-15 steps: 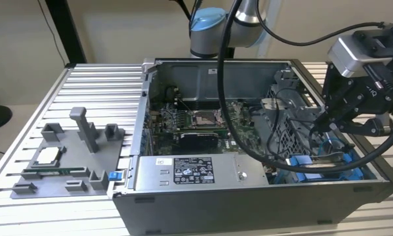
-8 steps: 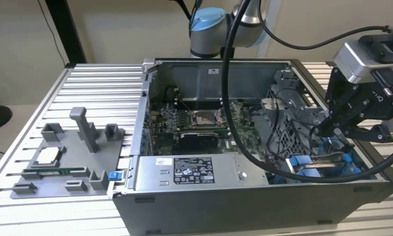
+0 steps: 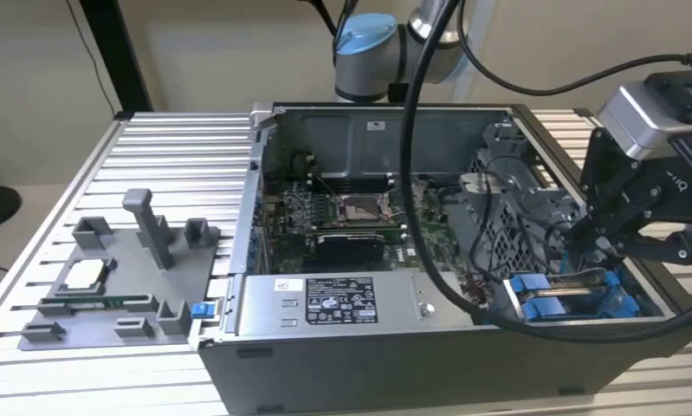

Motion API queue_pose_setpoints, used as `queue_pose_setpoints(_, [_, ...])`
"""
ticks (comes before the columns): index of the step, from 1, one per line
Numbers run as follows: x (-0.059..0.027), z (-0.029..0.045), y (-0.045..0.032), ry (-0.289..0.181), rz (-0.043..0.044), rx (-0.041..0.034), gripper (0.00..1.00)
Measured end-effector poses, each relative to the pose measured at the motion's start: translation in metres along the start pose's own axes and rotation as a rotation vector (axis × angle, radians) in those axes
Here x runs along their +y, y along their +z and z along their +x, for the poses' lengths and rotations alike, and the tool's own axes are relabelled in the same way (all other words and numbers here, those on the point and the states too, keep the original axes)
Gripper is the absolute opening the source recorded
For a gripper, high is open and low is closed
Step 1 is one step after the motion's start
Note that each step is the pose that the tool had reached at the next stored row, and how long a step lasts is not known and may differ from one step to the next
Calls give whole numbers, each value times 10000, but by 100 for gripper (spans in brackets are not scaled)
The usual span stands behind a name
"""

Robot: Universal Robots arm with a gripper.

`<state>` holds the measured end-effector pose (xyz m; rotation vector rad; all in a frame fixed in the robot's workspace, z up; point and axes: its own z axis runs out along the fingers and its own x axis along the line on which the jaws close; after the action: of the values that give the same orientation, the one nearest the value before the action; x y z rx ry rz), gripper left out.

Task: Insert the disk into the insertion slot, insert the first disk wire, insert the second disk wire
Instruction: 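Insert the first disk wire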

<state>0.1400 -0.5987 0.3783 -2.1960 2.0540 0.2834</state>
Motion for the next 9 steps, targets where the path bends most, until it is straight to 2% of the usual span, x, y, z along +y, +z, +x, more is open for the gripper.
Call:
queue_pose_setpoints(4, [-4, 36, 2, -27, -13, 109, 0])
queue_pose_setpoints(9, [-3, 61, 7, -49, -27, 287, 0])
